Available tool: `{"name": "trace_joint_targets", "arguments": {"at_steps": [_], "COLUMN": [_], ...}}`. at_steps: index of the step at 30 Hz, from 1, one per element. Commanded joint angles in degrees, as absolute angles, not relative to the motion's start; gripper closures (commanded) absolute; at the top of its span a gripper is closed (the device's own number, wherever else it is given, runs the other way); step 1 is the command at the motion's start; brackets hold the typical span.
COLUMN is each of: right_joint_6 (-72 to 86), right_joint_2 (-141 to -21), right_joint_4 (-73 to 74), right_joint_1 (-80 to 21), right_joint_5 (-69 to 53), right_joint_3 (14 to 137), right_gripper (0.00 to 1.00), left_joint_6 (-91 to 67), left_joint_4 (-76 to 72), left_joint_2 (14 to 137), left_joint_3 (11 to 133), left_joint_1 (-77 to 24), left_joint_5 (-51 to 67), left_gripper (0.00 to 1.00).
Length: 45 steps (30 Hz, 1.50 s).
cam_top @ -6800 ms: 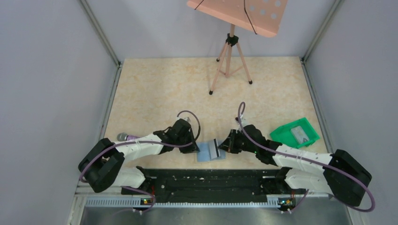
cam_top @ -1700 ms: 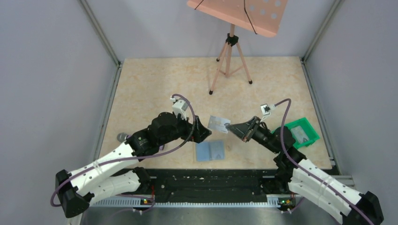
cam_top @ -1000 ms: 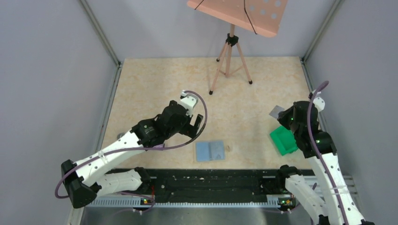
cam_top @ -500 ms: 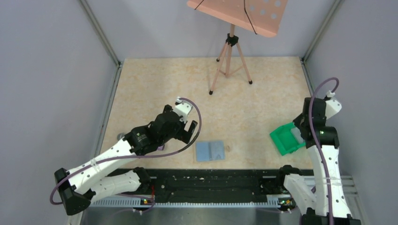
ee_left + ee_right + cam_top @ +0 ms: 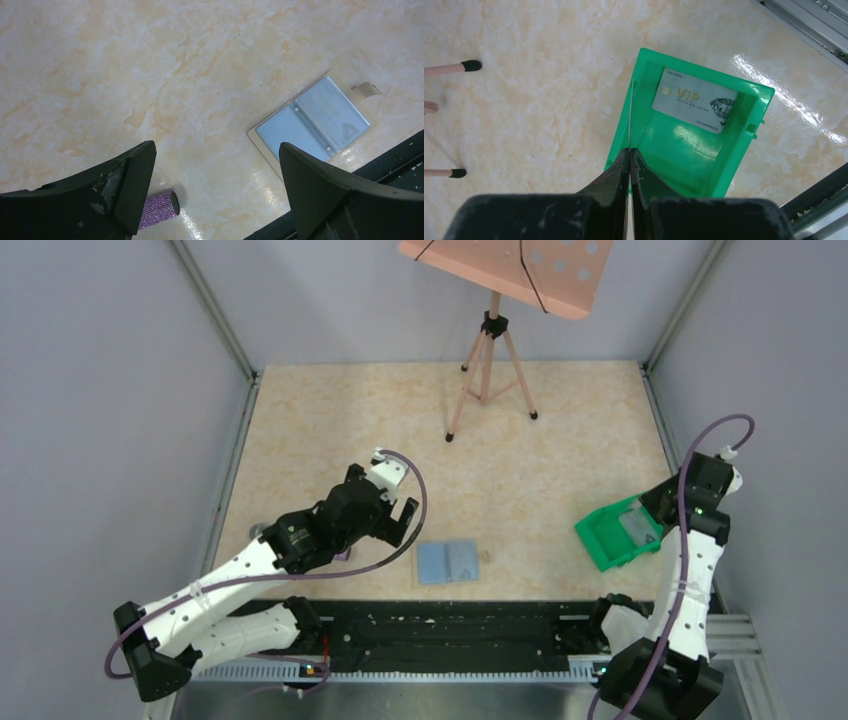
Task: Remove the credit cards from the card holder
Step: Place the credit card in the storage box.
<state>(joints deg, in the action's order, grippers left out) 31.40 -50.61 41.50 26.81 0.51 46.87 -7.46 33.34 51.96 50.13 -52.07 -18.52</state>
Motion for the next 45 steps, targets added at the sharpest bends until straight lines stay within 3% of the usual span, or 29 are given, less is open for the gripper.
{"name": "trace_joint_targets", "arguments": {"at_steps": [1, 32, 45], "right_joint_6": [31.28, 31.37, 28.65], "right_joint_2": [-50.05, -54.64, -58.86], "right_joint_4": [37.35, 27.58, 25.00], "right_joint_1": [27.36, 32.73, 37.18], "right_joint_5": [-1.45, -2.93, -8.79], "right_joint_3": [45.78, 37.76, 35.91], "right_gripper": [1.00, 1.00, 1.00], "left_joint_6": [-7.05, -6.68, -6.58], "left_joint_4": [30.93, 30.98, 31.07], "left_joint_2": [51.31, 51.65, 51.58], "left_joint_3": [50.19, 50.05, 49.92], "left_joint_1": [-52.29, -52.36, -52.38], "left_joint_5": [-18.55, -20.40, -20.79], "left_gripper": [0.01, 0.01, 0.01]}}
